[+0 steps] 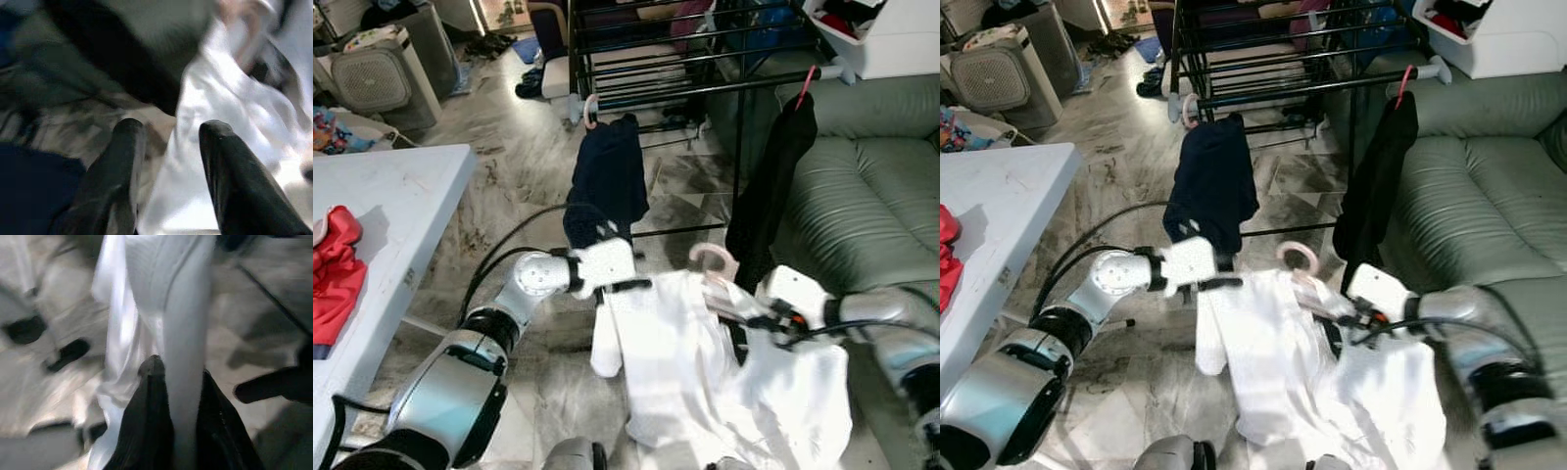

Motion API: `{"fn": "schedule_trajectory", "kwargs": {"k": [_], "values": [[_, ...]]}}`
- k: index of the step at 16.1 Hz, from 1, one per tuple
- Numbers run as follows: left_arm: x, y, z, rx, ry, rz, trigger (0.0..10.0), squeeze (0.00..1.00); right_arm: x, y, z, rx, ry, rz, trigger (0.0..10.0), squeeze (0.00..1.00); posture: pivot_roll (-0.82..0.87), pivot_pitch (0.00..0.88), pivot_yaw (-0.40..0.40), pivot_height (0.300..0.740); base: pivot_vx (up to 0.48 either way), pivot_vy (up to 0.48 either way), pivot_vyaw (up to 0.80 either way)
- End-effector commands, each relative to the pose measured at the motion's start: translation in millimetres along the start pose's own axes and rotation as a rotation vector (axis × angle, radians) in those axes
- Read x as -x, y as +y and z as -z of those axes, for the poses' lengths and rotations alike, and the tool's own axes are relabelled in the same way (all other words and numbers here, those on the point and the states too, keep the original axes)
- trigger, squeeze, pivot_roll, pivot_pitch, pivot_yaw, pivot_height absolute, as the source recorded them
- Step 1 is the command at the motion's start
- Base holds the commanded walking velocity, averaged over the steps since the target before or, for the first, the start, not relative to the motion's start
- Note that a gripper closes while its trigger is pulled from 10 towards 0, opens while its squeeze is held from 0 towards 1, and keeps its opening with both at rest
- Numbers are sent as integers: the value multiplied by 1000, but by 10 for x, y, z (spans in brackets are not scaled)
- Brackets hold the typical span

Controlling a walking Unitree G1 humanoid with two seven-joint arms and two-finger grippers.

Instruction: Hang hanger

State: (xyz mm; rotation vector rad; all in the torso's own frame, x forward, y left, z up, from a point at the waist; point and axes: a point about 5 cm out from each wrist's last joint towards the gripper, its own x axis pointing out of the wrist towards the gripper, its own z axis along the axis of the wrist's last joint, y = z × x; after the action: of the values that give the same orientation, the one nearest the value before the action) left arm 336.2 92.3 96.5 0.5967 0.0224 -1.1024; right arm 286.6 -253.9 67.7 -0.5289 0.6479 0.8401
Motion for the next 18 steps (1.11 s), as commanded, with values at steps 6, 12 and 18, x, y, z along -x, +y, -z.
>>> {"fn": "schedule_trajectory", "kwargs": {"k": [6,12,18], "values": [[107,70,97,112,-4,-135,10000,1000,-4,-45,-15,-77,-57,143,0,0,-100,0,103,740,0,0,0],[107,70,97,112,-4,-135,10000,1000,-4,-45,-15,-77,-57,143,0,0,-100,0,103,740,0,0,0],[218,43,264,327,-35,-382,10000,1000,-132,44,-117,-313,-259,447,10000,0,-91,0,90,740,0,0,0]]}}
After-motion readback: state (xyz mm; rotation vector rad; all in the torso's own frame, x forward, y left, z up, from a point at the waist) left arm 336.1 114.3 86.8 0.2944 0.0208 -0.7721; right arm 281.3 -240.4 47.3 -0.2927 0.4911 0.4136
